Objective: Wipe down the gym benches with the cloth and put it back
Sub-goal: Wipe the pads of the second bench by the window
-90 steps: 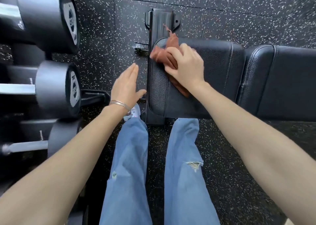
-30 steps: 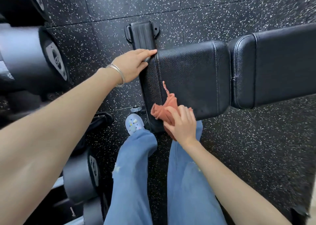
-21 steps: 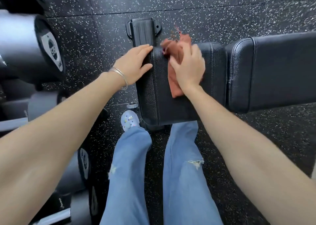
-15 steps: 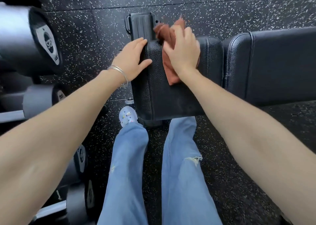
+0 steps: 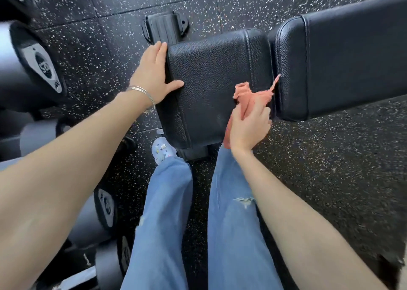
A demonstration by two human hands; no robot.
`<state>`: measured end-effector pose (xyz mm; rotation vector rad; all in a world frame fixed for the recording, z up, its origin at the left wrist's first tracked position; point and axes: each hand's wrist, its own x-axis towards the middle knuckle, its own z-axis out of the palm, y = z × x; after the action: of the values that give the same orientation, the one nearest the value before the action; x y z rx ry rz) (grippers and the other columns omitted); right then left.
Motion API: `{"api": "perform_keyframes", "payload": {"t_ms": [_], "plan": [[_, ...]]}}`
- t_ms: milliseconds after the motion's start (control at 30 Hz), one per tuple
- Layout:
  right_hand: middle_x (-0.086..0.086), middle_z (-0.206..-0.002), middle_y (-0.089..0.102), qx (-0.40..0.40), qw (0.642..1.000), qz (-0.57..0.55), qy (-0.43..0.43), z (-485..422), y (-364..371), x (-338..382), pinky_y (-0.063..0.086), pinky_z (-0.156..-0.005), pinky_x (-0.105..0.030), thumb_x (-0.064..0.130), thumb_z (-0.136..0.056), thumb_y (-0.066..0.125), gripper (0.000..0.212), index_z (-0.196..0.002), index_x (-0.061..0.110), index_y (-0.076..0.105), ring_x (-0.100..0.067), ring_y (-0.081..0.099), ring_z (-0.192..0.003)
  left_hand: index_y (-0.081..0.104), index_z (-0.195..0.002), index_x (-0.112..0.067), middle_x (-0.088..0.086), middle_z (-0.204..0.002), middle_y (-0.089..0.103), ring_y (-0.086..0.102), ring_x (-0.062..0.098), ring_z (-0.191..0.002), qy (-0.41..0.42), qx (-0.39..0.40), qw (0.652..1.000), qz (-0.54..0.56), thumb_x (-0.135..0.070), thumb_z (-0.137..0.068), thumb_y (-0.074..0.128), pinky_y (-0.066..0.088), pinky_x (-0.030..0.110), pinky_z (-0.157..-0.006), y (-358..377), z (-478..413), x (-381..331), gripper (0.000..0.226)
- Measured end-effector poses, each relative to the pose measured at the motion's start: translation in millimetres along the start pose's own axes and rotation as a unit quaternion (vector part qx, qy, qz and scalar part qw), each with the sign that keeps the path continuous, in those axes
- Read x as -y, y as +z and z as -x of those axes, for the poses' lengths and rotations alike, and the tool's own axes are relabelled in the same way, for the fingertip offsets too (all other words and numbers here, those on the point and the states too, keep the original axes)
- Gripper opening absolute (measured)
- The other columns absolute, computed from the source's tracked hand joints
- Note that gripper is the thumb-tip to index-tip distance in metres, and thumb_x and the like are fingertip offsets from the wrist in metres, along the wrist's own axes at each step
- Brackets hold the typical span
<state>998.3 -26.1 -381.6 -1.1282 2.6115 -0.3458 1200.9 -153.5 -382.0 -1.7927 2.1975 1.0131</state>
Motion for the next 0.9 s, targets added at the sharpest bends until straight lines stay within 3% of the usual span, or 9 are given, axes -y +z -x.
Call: {"api": "perform_keyframes", "payload": {"t_ms": [167,300,367,500,633,700,800,900], "plan": [[-0.011,-0.076,0.056,0.102,0.988,-0.002,-0.115,101,27,47,0.047,-0.065,-0.037,0.027,-0.053,0.082,0.051,-0.099,0.013,0.065,-0.030,0.056,-0.067,0.009,-0.149,-0.003,0.015,-0.157,0.011,0.008,0.028,-0.145,0.004,0.006,1.000,-0.002,-0.042,-0.087,0.060,0.007,0.037,-0.120,0,-3,1,0.089],[-0.009,-0.075,0.056,0.125,0.944,0.042,-0.302,77,11,20,0.048,-0.063,-0.036,0.032,-0.051,0.085,0.053,-0.098,0.016,0.067,-0.028,0.056,-0.065,0.012,-0.149,-0.002,0.016,-0.156,0.015,0.012,0.028,-0.145,0.019,0.019,0.999,-0.024,-0.040,-0.088,0.060,0.009,0.036,-0.120,-6,-5,7,0.086],[-0.011,-0.076,0.056,0.099,0.931,0.076,-0.342,38,-1,-6,0.047,-0.060,-0.035,0.032,-0.053,0.082,0.050,-0.097,0.017,0.065,-0.028,0.056,-0.065,0.013,-0.149,-0.002,0.016,-0.156,0.016,0.013,0.028,-0.145,0.011,0.018,0.999,-0.025,-0.041,-0.089,0.058,0.009,0.037,-0.120,-7,-5,3,0.085],[-0.016,-0.085,0.054,0.067,0.985,0.071,-0.145,-28,-24,-42,0.046,-0.064,-0.042,0.028,-0.070,0.068,0.042,-0.107,0.012,0.057,-0.035,0.056,-0.076,0.017,-0.148,-0.002,0.015,-0.155,0.020,0.016,0.027,-0.144,-0.030,-0.005,1.000,0.002,-0.040,-0.091,0.054,0.011,0.036,-0.119,-6,-6,-9,0.077],[-0.018,-0.088,0.055,0.032,0.999,-0.009,0.002,-21,-18,-15,0.047,-0.064,-0.043,0.027,-0.070,0.062,0.050,-0.114,0.008,0.047,-0.039,0.058,-0.079,0.015,-0.148,-0.002,0.016,-0.155,0.018,0.014,0.029,-0.144,-0.053,-0.018,0.998,-0.016,-0.040,-0.091,0.054,0.010,0.037,-0.120,-4,-3,-18,0.079],[-0.017,-0.080,0.056,0.056,0.996,0.005,-0.062,1,-11,5,0.048,-0.060,-0.040,0.025,-0.062,0.073,0.062,-0.114,0.007,0.043,-0.036,0.058,-0.069,0.014,-0.148,0.000,0.018,-0.155,0.016,0.012,0.031,-0.144,-0.065,-0.029,0.997,-0.029,-0.040,-0.091,0.054,0.008,0.037,-0.120,0,-1,-24,0.080],[-0.013,-0.077,0.057,0.127,0.957,0.054,-0.255,24,-5,14,0.050,-0.062,-0.037,0.026,-0.052,0.086,0.056,-0.101,0.010,0.062,-0.031,0.057,-0.064,0.014,-0.147,0.002,0.021,-0.155,0.015,0.011,0.033,-0.144,-0.080,-0.038,0.995,-0.049,-0.040,-0.092,0.053,0.005,0.037,-0.120,3,2,-32,0.080],[-0.012,-0.090,0.057,0.216,0.921,0.077,-0.315,7,-14,10,0.046,-0.074,-0.041,0.031,-0.069,0.076,0.048,-0.110,0.014,0.061,-0.032,0.058,-0.079,0.013,-0.148,0.001,0.019,-0.156,0.012,0.008,0.034,-0.144,-0.109,-0.022,0.993,-0.048,-0.040,-0.092,0.052,0.005,0.038,-0.120,3,6,-41,0.079]]}}
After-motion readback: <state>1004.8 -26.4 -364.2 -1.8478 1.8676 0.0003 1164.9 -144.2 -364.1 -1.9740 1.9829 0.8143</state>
